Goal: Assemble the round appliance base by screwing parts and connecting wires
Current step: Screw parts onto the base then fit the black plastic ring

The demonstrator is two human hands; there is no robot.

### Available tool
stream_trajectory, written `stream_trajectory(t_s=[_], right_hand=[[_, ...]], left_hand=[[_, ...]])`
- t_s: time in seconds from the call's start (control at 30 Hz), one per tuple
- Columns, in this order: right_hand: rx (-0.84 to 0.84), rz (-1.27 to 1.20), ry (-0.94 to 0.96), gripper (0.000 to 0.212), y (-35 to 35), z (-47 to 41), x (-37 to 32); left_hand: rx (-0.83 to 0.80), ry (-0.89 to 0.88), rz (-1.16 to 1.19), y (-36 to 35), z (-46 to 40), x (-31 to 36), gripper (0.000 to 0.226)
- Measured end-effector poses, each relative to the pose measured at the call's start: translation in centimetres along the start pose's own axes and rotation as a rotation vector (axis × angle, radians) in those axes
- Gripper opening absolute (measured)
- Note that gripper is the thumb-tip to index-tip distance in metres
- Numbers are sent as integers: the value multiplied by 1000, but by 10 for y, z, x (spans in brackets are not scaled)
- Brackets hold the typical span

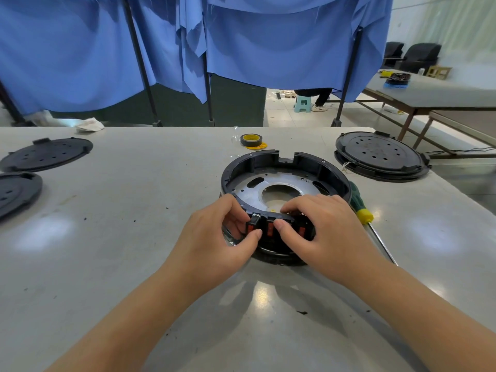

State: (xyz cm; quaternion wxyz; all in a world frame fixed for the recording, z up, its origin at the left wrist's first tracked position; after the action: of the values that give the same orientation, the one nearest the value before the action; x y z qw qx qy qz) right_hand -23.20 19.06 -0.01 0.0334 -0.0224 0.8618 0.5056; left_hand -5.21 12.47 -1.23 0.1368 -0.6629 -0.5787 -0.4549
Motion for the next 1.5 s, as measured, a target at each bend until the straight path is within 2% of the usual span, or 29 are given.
stream_trajectory(t_s=[0.23, 0.37, 0.53, 0.77, 0.97, 1.1, 1.33, 1.4, 1.5], right_hand=[[6, -3, 1, 32, -1, 0, 1], [35, -35, 12, 25, 0, -1, 3], [16, -60, 53, 20, 3, -2, 6], [-13, -56, 64, 20, 5, -1, 8], [44, 134, 74, 39, 5, -1, 2], [33, 82, 129, 36, 3, 0, -8], [27, 41, 37, 30, 0, 2, -15], [12, 41, 25, 29, 0, 2, -15], [-2, 42, 22, 29, 1, 2, -15]], left_hand=[[30, 7, -54, -3, 1, -3, 26], [51, 49, 5, -5, 0, -2, 26], [40, 97, 72, -5, -2, 2, 14], [21, 55, 60, -4, -2, 4, 15], [5, 1, -15, -2, -3, 3, 15], [7, -68, -136, -1, -5, 2, 8], [-40, -74, -128, 0, -5, 2, 10], [-88, -46, -94, 1, -2, 1, 17], [-174, 10, -84, 4, 1, -2, 46]])
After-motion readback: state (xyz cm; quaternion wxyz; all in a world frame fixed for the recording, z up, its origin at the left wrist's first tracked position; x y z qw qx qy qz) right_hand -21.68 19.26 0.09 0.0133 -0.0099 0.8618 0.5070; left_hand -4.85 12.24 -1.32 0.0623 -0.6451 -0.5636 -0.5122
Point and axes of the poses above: each hand's wrist, its own z-axis away from the middle knuckle, its own y-axis out of the back of the hand, x = y × z, the point moved 1 cm from there along -z, towards the middle knuckle, and after that the axes turned 15 degrees about z, right-handed, at the moved point
